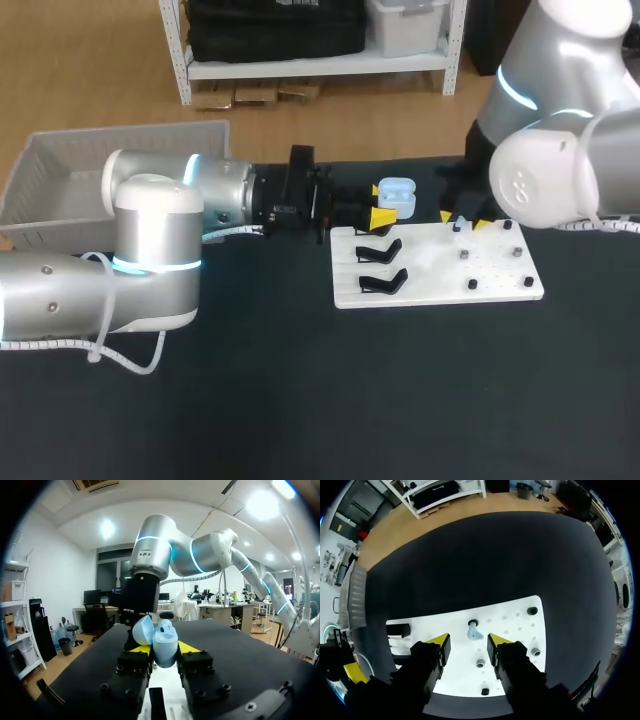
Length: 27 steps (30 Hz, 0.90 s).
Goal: Pick up each earbud case from the left stands, insert the matching earbuds, close the lid, and place the case in the box.
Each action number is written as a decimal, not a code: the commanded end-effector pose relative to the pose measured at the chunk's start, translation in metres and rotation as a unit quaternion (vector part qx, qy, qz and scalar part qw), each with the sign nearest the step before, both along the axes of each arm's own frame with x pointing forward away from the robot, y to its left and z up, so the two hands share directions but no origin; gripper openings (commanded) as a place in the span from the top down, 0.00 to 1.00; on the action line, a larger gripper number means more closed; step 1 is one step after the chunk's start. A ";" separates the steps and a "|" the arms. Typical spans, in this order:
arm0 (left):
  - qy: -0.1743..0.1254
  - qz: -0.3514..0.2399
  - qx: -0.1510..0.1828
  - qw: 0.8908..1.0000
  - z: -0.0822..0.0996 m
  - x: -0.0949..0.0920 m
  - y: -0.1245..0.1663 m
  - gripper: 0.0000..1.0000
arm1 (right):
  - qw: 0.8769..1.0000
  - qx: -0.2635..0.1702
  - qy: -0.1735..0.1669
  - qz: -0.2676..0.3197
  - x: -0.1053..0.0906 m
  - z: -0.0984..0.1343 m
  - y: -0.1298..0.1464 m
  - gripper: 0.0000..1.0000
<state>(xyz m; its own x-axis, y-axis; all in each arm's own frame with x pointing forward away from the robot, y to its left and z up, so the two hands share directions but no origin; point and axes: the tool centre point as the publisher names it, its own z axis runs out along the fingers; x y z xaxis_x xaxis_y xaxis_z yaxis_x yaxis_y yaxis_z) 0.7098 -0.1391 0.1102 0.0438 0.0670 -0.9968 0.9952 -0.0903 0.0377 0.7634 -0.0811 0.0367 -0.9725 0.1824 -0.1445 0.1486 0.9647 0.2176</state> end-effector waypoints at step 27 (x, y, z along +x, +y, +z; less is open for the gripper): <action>-0.002 0.002 -0.002 1.000 -0.001 0.000 0.000 1.00 | 1.000 0.000 0.006 -0.017 0.010 -0.010 -0.005 0.72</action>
